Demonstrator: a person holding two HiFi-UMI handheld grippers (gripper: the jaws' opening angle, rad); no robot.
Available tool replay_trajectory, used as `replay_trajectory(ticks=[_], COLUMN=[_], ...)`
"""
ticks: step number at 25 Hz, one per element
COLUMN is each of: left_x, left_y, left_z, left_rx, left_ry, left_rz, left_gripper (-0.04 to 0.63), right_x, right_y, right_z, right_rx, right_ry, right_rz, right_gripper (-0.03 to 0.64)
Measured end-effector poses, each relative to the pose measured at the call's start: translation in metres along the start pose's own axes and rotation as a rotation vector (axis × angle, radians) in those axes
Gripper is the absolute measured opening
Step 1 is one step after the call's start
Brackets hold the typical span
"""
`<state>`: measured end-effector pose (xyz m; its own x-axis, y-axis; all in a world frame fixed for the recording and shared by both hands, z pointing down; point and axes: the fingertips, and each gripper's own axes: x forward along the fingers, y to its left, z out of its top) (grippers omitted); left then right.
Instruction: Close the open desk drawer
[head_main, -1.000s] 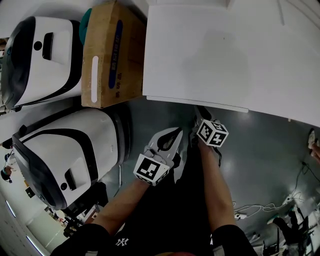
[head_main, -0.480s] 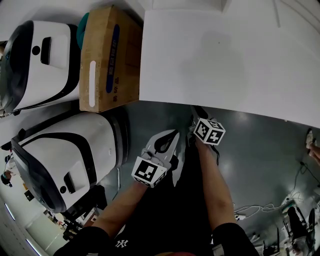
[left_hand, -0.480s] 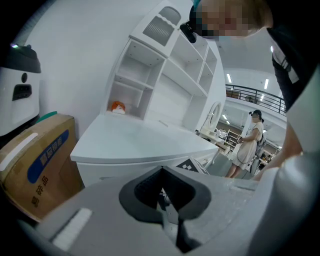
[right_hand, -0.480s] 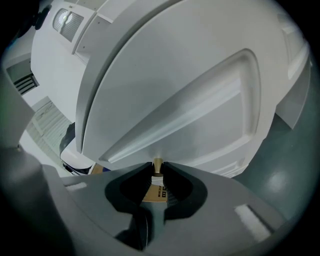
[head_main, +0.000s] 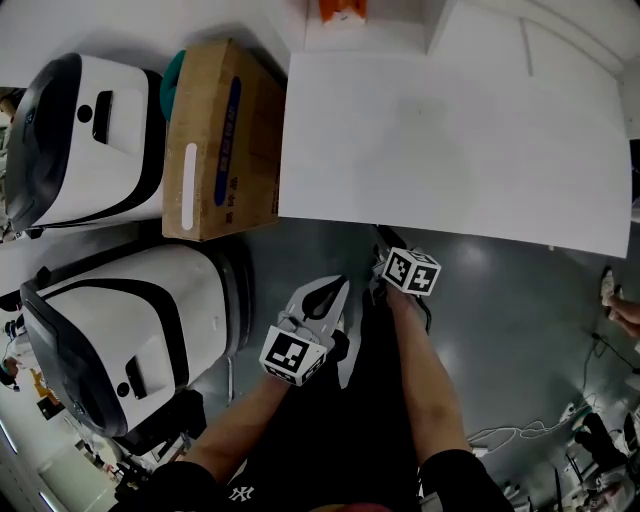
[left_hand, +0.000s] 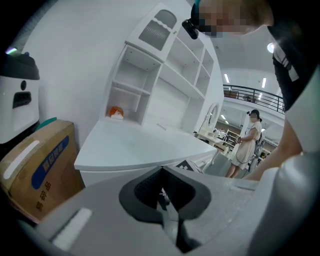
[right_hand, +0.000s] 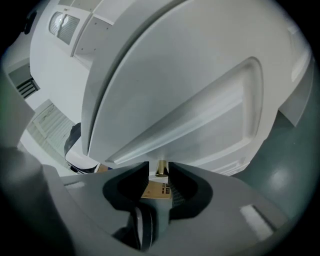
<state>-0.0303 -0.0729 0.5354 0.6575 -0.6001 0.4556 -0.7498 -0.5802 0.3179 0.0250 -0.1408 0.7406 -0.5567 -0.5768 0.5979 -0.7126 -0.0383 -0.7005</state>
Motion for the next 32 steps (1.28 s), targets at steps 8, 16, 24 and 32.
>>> replay_trajectory(ticks=[8, 16, 24, 32], left_x=[-0.028, -0.057, -0.095, -0.134], left_y=[-0.015, -0.035, -0.045, -0.063], left_z=[0.021, 0.049, 0.08, 0.122], left_rx=[0.029, 0.003, 0.029, 0.024], left_ry=[0.001, -0.036, -0.05, -0.107], left_rz=[-0.005, -0.054, -0.061, -0.092], left_gripper=[0.0, 0.0, 0.0, 0.0], right_x=[-0.063, -0.139, -0.199, -0.255], right_y=[0.05, 0.133, 0.208, 0.275], right_z=[-0.002, 0.025, 0.025, 0.044], right_rx=[-0.041, -0.213, -0.302, -0.363], right_ry=[-0.056, -0.176, -0.224, -0.335], right_rz=[0.045, 0.081, 0.132, 0.182], right_gripper=[0.023, 0.021, 0.021, 0.021])
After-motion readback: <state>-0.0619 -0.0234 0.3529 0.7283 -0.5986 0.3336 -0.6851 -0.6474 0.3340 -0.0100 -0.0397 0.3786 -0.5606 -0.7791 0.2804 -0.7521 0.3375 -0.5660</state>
